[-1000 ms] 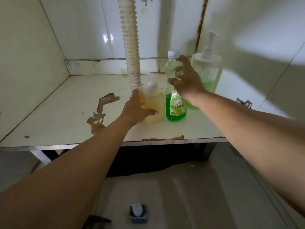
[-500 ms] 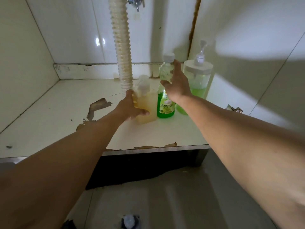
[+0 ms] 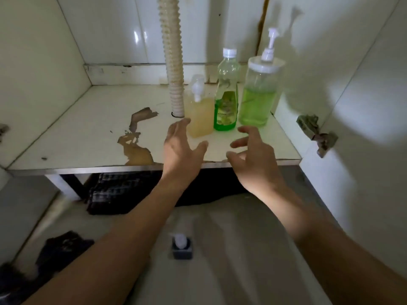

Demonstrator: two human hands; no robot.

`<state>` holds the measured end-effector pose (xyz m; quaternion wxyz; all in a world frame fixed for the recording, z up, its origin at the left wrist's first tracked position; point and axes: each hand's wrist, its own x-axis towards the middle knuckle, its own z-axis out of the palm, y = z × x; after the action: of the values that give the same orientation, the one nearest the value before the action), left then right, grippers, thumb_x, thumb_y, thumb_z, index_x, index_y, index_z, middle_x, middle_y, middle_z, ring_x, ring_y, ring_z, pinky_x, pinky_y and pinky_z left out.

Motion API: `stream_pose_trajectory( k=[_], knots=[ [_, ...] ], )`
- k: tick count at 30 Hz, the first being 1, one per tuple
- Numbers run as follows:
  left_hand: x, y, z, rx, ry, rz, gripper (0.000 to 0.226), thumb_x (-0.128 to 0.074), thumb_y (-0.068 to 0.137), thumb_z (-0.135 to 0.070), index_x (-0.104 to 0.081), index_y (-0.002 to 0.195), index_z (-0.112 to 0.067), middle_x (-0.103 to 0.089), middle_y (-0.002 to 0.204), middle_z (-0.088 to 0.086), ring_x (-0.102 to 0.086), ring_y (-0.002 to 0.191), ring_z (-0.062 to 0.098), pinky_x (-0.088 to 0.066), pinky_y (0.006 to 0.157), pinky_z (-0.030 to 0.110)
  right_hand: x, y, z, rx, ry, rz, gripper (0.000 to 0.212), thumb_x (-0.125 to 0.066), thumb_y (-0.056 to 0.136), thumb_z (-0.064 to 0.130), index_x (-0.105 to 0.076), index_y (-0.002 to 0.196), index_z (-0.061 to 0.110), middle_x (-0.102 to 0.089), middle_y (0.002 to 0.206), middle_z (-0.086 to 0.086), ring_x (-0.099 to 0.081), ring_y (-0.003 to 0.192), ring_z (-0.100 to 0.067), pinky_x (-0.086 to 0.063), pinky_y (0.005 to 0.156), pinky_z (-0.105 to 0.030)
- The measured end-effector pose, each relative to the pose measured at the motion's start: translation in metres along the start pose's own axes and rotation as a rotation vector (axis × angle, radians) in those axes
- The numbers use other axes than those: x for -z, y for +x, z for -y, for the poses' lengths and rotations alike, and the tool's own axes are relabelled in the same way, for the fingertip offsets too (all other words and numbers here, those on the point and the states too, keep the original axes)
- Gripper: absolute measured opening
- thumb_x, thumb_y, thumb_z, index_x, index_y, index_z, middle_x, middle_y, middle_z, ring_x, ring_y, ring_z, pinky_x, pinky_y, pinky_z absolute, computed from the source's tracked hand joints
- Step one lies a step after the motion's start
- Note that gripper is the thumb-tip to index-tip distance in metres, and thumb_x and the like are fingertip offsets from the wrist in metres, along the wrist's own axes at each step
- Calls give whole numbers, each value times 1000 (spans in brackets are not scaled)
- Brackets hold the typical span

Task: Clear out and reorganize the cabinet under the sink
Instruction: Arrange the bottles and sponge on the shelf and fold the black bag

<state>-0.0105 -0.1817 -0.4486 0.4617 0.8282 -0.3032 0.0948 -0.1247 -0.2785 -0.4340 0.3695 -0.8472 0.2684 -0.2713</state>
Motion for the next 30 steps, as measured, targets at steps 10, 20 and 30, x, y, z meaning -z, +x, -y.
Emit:
stream_pose_trajectory(
  k=[10,20,30],
  knots=[
    [33,-145,103,71,207,519,87,-72,79,-42,-27,147,-8,-36,147,10,-43,129,24,-38,104,33,1,-98,-94,-244,-610,861,32,-65,87,23,-58,117,17,-63,114,-4,-55,88,-18,-43,71,-25],
    [13,-165,130,488,147,707,101,-79,75,-33,-16,150,-8,-33,152,14,-39,135,32,-38,105,41,36,-190,-128,-500,-800,873,32,-62,86,23,-63,113,5,-64,114,-14,-63,100,-27,-51,81,-30],
    [0,-164,139,510,139,695,82,-79,76,-20,-33,143,-10,-47,141,11,-48,126,30,-41,99,35,-55,-156,-88,-319,-496,696,41,-59,90,31,-52,126,14,-58,125,-8,-59,109,-27,-50,87,-31]
  ],
)
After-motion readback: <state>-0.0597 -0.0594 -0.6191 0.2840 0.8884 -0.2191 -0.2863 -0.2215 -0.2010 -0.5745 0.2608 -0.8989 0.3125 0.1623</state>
